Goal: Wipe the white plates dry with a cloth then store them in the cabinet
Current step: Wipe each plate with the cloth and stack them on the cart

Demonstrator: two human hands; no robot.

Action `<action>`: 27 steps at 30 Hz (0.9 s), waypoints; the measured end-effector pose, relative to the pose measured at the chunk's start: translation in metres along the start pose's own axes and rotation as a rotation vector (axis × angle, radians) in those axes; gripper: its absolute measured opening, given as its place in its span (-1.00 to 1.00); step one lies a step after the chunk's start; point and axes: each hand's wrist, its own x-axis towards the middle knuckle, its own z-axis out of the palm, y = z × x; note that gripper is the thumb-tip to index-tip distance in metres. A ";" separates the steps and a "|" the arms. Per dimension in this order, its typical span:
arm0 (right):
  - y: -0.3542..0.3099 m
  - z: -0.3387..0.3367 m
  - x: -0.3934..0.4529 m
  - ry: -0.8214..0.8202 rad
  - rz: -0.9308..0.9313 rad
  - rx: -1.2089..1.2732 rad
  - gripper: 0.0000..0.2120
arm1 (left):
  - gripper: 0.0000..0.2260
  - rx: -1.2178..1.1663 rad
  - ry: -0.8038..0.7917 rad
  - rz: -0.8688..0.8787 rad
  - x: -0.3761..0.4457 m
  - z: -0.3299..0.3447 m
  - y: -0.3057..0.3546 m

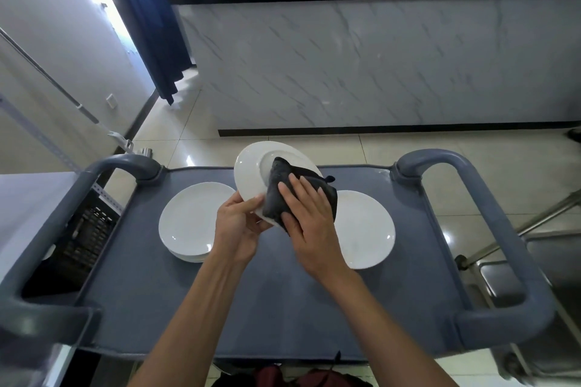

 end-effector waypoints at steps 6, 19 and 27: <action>-0.009 0.022 -0.006 0.045 0.018 -0.023 -0.54 | -0.71 -0.147 0.025 -0.029 0.008 -0.006 0.005; -0.018 0.033 0.035 0.190 0.389 0.258 -0.53 | -0.81 -0.093 -0.101 -0.018 0.023 -0.043 0.041; -0.029 0.032 0.068 0.241 0.525 0.311 -0.53 | -0.69 0.026 -0.233 -0.062 0.044 -0.071 0.067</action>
